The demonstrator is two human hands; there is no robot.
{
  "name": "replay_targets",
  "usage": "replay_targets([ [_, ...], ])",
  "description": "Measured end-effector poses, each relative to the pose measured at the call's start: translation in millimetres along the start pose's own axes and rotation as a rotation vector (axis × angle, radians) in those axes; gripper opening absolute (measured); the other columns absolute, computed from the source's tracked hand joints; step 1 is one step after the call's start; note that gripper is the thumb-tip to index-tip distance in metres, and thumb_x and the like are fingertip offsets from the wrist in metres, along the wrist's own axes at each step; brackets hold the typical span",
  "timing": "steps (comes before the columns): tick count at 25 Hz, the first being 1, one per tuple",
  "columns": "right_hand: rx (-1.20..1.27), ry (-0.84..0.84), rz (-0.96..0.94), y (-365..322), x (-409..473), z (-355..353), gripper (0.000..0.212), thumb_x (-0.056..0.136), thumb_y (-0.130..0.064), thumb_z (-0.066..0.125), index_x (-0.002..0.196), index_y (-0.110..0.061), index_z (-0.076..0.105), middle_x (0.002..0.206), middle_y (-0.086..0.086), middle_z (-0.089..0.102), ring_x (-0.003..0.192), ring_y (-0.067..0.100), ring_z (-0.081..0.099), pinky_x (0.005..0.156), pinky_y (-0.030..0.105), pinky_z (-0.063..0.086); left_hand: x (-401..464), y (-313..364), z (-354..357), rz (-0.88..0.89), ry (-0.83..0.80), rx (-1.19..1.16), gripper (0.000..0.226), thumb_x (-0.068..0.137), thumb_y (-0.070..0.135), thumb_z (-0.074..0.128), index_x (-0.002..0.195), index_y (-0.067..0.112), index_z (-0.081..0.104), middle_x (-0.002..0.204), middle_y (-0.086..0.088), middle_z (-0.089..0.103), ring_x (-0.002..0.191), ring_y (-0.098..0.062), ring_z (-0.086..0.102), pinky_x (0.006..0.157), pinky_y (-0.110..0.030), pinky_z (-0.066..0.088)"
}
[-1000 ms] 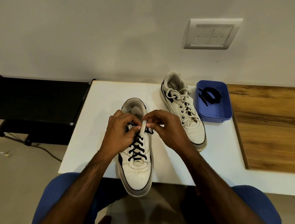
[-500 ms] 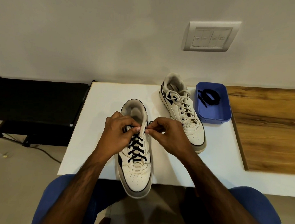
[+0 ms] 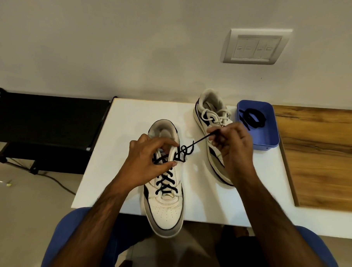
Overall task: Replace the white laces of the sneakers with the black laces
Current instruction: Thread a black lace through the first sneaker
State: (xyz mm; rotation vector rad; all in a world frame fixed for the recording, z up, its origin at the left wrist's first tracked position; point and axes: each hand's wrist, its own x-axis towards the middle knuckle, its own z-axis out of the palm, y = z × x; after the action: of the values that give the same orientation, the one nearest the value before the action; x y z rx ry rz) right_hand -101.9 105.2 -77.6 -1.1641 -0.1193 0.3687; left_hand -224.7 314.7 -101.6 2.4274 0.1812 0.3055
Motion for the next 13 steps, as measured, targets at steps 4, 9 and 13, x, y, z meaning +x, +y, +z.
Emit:
replay_targets([
  [4, 0.006, 0.092, 0.094, -1, 6, -4, 0.008, 0.101, -0.017, 0.054, 0.095, -0.013, 0.051, 0.069, -0.001, 0.059, 0.062, 0.011, 0.051, 0.060, 0.030, 0.045, 1, 3, -2, -0.019, 0.010, -0.025, 0.049, 0.071, 0.049, 0.086, 0.116, 0.049, 0.064, 0.090, 0.018, 0.063, 0.098, -0.001, 0.046, 0.093, -0.028, 0.030],
  [9, -1.013, -0.479, -0.101, 19, -6, 16, 0.027, 0.088, -0.035, 0.076, 0.111, -0.024, 0.069, 0.076, -0.001, 0.054, 0.067, 0.002, 0.050, 0.061, 0.014, 0.038, -1, 4, -9, -0.042, -0.066, -0.090, 0.057, 0.069, 0.046, 0.088, 0.120, 0.051, 0.062, 0.095, 0.023, 0.060, 0.103, 0.005, 0.041, 0.094, -0.034, 0.036],
  [13, -1.198, -0.532, -0.255, 21, -7, 20, 0.010, 0.089, -0.032, 0.075, 0.091, -0.023, 0.072, 0.082, -0.008, 0.049, 0.073, 0.002, 0.048, 0.063, 0.014, 0.031, -1, 5, -5, -0.026, -0.030, -0.034, 0.058, 0.066, 0.065, 0.077, 0.120, 0.049, 0.062, 0.093, 0.024, 0.060, 0.103, 0.005, 0.042, 0.094, -0.029, 0.032],
])
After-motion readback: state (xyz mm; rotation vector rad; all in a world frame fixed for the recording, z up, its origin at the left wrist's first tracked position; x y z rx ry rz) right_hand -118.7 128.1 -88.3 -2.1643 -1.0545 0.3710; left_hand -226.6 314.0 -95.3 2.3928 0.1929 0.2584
